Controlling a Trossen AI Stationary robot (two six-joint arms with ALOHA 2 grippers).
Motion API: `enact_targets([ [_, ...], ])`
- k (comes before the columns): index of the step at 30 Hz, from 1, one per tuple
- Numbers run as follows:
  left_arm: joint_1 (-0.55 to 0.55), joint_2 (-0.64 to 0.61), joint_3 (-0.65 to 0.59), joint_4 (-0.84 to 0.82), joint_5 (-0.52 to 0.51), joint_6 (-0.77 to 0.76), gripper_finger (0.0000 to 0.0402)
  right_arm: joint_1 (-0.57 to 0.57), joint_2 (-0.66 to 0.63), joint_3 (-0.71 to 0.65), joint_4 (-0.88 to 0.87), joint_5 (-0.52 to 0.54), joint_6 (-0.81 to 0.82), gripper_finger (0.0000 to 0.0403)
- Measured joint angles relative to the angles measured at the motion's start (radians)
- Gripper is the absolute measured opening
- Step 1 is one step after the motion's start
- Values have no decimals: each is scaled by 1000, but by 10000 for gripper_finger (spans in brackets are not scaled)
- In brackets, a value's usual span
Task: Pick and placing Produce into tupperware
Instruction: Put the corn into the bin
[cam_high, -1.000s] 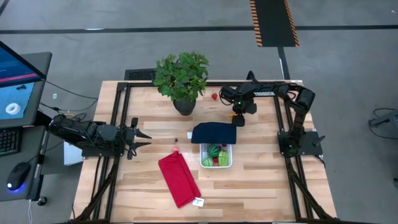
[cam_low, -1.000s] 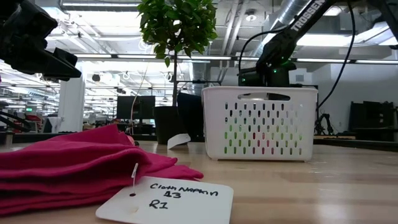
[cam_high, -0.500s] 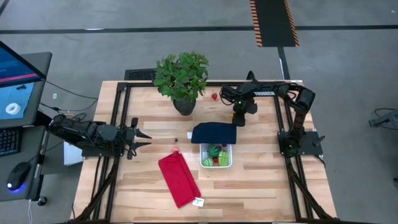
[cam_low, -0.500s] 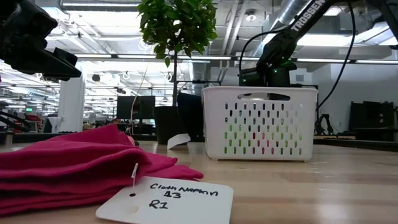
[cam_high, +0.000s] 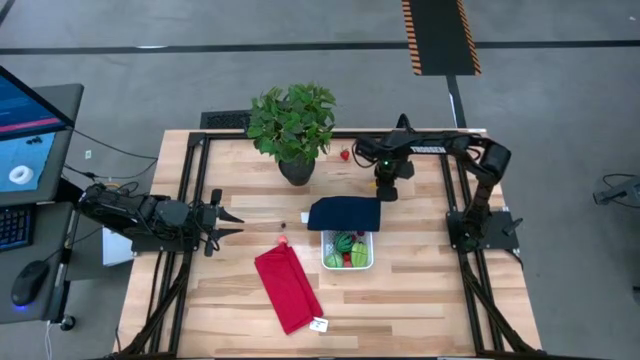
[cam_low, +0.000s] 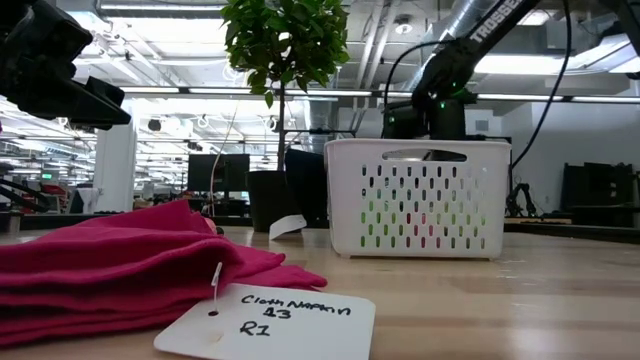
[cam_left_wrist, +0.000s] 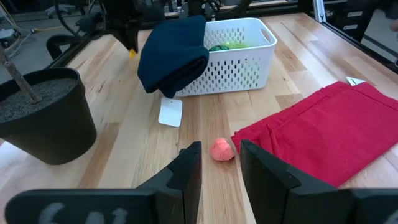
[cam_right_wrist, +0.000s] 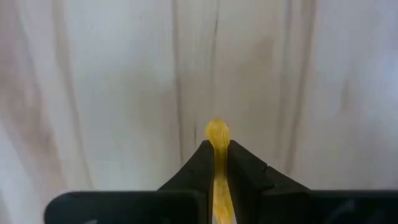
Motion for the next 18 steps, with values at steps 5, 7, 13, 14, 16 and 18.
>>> enact_targets([
  [5,0,0,0,0,0,0,100,9,-54,38,-55,1,-24,57],
  [7,0,0,0,0,0,0,100,15,-88,47,-78,3,-70,57],
  [13,0,0,0,0,0,0,100,48,-202,49,-78,13,-261,57],
  [14,0,0,0,0,0,0,100,55,-220,50,-75,24,-291,57],
  [16,0,0,0,0,0,0,100,67,-258,49,-87,44,-334,57],
  [18,0,0,0,0,0,0,100,84,-297,49,-103,70,-335,57],
])
